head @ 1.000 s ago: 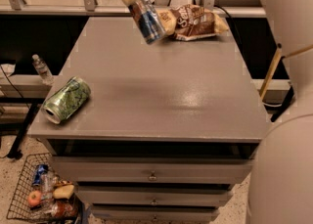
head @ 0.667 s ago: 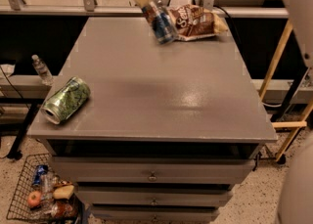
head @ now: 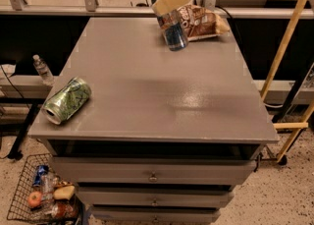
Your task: Place redbull can upright
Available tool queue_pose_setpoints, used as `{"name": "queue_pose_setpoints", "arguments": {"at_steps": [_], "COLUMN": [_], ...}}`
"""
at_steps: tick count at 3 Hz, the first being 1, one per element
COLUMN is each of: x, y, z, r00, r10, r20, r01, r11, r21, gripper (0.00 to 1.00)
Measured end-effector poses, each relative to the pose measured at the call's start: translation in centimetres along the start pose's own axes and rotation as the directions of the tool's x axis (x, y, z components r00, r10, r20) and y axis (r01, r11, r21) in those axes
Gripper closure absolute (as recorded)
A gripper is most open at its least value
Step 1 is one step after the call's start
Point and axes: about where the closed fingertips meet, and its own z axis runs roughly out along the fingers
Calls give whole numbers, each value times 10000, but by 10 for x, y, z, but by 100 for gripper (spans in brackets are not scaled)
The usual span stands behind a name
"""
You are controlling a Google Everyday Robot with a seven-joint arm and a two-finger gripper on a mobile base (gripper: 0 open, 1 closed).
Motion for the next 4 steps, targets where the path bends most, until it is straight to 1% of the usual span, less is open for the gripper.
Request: {"name": "queue_pose_setpoints", "arguments": {"at_steps": [1, 2, 3, 4], "x": [-14, -30, -30, -40], "y": [2, 4, 3, 4], "z": [-2, -4, -4, 2], "r00": [9981, 9948, 9944, 9856], "r10": [-79, 7, -1, -155], "r20": [-613, -1016, -1053, -1685], "r01": [100, 52, 65, 243], "r11": [9993, 9983, 9982, 9984], "r21": [347, 584, 598, 502], "gripper": [100, 100, 100, 100]}}
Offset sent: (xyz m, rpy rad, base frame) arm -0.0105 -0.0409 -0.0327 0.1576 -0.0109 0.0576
